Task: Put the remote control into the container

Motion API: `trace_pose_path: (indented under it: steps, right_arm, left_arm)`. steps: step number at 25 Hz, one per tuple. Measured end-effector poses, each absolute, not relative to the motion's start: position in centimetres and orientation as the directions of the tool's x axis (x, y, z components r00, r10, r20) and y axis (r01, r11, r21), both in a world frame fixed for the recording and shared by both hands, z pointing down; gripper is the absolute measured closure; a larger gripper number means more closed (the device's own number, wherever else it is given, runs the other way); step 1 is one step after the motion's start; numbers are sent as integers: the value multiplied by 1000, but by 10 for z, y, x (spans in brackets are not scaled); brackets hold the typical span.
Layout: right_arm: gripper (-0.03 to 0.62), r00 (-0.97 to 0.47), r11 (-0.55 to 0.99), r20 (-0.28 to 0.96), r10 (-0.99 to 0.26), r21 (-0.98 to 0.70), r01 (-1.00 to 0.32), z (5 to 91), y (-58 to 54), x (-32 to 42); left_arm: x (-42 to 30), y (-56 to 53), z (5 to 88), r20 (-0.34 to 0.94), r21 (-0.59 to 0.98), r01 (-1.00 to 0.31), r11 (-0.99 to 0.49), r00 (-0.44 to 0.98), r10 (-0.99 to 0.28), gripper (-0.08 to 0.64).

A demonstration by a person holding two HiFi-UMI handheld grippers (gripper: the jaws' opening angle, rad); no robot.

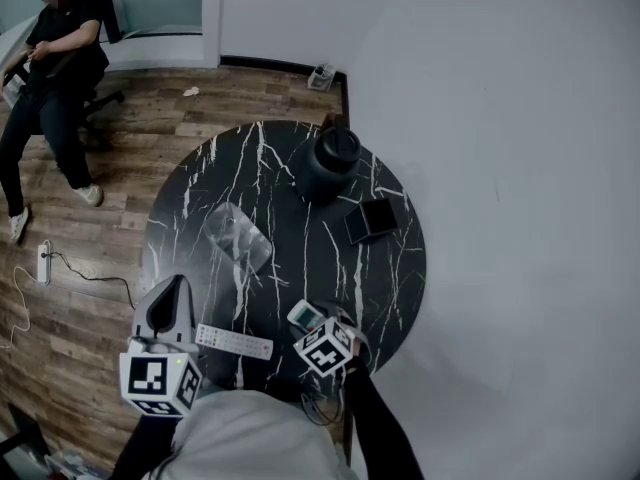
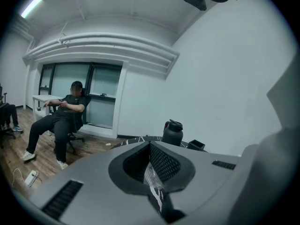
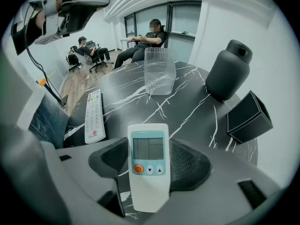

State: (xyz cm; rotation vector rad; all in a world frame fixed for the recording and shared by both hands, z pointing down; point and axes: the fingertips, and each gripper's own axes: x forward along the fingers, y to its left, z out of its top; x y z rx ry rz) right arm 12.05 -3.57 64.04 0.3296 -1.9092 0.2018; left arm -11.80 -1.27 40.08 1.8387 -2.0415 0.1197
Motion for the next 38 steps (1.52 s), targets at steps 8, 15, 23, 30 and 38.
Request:
trace_pose_path:
  steps: [8, 15, 23, 30, 38]
  right_arm:
    - [314, -367, 943, 912, -183, 57, -328, 623, -44, 111]
    - [318, -394, 941, 894, -213, 80, -328, 612, -48, 102]
    - [327, -413, 938, 879, -240, 100, -332, 604, -51, 96]
    - [329, -442, 926, 849, -289, 131, -353, 592, -59, 89]
    - [331, -470, 915, 816, -335, 163, -368, 577, -69, 81]
  left_arm:
    - [-120, -10, 399, 335, 196, -970, 142, -70, -940, 551]
    - [-120, -8, 398, 330, 199, -970, 139, -67, -942, 551]
    - [-123, -6, 395, 324, 199, -969, 143, -72, -943, 551]
    - [-125, -6, 394, 323, 198, -970, 144, -74, -943, 551]
    - [-125, -5, 393, 321, 195, -970, 144, -76, -944, 551]
